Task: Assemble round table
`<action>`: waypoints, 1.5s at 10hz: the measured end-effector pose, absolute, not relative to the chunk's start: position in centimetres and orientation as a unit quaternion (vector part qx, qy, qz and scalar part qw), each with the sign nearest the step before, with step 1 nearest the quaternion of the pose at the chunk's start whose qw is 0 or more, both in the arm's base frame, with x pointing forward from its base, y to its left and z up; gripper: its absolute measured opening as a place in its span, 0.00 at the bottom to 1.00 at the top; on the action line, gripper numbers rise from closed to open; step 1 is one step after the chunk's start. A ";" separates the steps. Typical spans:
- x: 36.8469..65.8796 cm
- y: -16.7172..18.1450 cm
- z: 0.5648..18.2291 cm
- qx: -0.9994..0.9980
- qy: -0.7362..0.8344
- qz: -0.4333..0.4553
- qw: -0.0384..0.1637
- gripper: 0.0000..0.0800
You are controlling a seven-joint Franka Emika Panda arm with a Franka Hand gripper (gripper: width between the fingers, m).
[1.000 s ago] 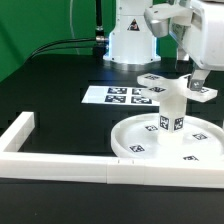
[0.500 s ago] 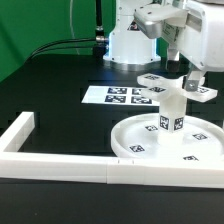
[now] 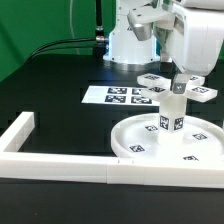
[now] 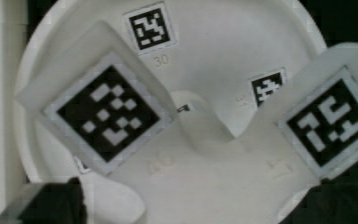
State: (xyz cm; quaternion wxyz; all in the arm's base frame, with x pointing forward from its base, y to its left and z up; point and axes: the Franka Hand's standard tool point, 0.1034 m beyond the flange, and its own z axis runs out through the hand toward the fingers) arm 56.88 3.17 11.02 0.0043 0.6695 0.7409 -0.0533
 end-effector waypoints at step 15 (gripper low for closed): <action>56.4 3.4 9.8 0.750 0.659 -0.061 0.004 0.56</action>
Offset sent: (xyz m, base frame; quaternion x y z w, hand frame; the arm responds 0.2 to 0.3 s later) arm -0.0008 0.0081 -0.0067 0.0205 0.0015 0.0321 0.9993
